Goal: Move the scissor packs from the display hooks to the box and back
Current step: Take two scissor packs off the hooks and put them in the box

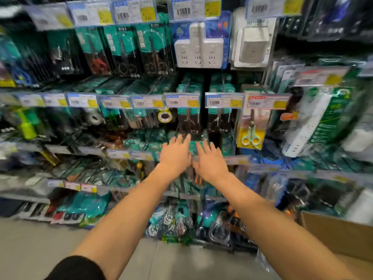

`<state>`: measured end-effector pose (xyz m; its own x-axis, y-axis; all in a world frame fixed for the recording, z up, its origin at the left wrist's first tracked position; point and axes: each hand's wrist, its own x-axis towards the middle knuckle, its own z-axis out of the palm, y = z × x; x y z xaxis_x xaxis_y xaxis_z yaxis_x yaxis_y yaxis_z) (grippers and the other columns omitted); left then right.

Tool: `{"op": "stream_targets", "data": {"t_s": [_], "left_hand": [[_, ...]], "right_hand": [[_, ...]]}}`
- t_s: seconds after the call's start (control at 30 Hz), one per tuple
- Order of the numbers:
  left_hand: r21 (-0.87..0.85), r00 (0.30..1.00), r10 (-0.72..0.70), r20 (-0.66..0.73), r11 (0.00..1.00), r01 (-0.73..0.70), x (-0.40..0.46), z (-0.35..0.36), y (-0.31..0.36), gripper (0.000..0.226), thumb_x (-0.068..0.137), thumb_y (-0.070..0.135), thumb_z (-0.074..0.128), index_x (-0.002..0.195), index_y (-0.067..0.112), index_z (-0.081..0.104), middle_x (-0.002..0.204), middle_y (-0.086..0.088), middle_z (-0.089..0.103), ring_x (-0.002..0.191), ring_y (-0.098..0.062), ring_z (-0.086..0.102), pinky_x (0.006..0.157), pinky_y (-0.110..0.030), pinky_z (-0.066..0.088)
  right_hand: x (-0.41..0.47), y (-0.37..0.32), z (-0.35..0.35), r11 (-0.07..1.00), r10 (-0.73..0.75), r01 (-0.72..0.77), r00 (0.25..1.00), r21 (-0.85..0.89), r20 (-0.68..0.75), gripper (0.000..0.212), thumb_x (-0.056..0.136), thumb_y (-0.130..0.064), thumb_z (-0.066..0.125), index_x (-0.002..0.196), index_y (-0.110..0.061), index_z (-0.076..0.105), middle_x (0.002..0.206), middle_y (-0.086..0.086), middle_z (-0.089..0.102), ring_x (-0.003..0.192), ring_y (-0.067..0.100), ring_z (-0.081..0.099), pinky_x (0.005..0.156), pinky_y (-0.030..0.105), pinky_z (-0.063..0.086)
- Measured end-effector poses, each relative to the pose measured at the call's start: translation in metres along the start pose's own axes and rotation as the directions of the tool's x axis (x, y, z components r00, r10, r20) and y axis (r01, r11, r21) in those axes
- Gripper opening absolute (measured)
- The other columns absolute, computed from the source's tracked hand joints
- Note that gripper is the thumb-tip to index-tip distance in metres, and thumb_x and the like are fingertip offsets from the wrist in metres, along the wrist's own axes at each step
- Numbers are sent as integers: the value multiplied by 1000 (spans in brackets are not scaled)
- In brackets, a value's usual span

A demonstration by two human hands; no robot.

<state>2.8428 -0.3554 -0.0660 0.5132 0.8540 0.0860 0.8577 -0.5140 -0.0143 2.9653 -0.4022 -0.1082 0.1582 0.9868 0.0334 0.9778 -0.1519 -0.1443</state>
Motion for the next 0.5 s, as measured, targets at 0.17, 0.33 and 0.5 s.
{"op": "stream_targets", "data": {"t_s": [0.17,0.33,0.5], "left_hand": [[-19,1000,13,17,1000,-13,-79,24,20,59,96,34,47,150,18,28,151,-9,38,140,-31,34,107,-49,36],[-7,994,43,96,999,-43,-160,61,56,61,96,39,49,150,17,29,154,-11,34,142,-32,31,107,-48,37],[-51,985,105,140,994,-99,-212,68,107,60,97,39,48,149,17,28,156,-12,29,144,-31,26,110,-49,32]], "right_hand": [[-77,9,12,999,-23,22,999,-34,-31,71,98,-50,41,152,-11,17,157,18,23,144,37,21,116,49,24],[-169,16,43,999,0,2,999,-44,47,70,98,-48,41,152,-8,18,156,19,25,144,36,22,116,49,23],[-252,43,47,995,75,-69,994,-69,81,69,96,-47,44,150,-8,22,152,19,31,141,37,26,114,48,26]]}}
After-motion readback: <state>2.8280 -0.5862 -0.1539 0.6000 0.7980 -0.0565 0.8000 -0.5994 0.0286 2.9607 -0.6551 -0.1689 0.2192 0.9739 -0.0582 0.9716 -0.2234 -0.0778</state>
